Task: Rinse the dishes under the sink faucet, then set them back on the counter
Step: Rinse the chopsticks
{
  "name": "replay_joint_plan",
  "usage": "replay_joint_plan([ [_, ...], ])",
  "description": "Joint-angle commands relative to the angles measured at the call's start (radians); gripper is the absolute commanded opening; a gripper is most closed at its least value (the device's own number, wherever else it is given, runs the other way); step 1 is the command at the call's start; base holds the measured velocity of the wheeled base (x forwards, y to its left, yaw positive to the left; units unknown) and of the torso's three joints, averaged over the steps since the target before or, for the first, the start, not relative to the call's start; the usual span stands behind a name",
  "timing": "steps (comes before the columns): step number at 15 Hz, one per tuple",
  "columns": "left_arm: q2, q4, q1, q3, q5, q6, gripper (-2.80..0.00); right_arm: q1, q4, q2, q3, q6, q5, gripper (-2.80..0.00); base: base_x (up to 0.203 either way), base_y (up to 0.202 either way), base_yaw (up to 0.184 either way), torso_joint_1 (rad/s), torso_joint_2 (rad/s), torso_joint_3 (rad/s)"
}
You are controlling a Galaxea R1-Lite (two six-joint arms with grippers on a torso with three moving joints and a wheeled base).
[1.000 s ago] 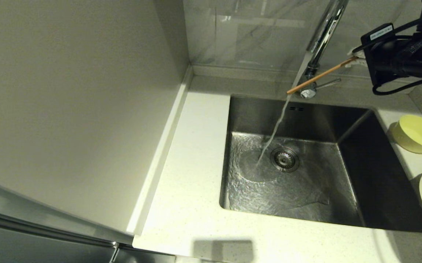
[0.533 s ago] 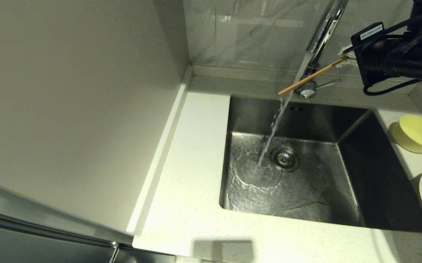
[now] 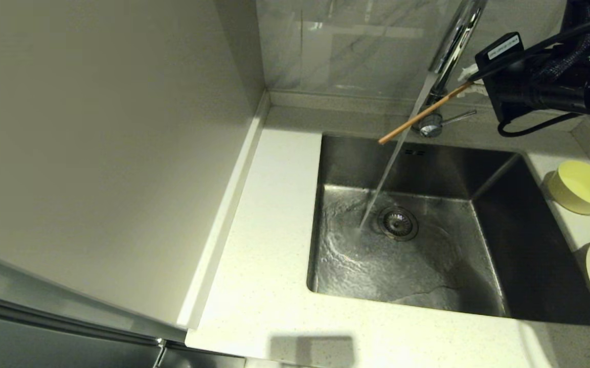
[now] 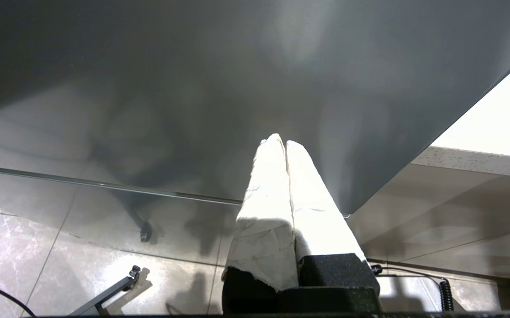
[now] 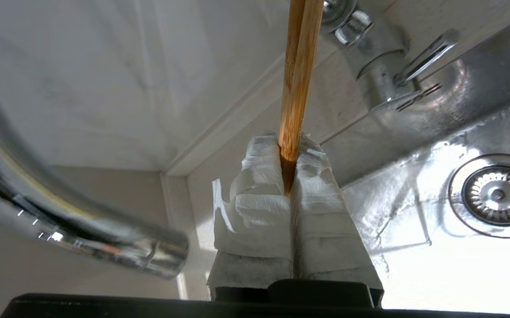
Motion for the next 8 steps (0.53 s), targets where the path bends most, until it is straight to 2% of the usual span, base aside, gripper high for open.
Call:
replay_joint_plan([
  [1,-0.002,-0.001,0.0,0.0,0.0,-0.001,-2.8,0.013,0.001,-0.012,0.001,0.006,0.001,-2.8,0.0,0.0,0.0,0.0,0.0,0.0],
  [5,-0.002,-0.001,0.0,0.0,0.0,-0.001,-2.8,0.016,-0.001,-0.008,0.003,-0.004,-0.003,-2.8,0.0,0.0,0.0,0.0,0.0,0.0],
  [8,-0.002,-0.001,0.0,0.0,0.0,-0.001,-2.8,-0.01,-0.001,-0.023,0.033,-0.074,-0.022,-2.8,0.0,0.0,0.0,0.0,0.0,0.0],
])
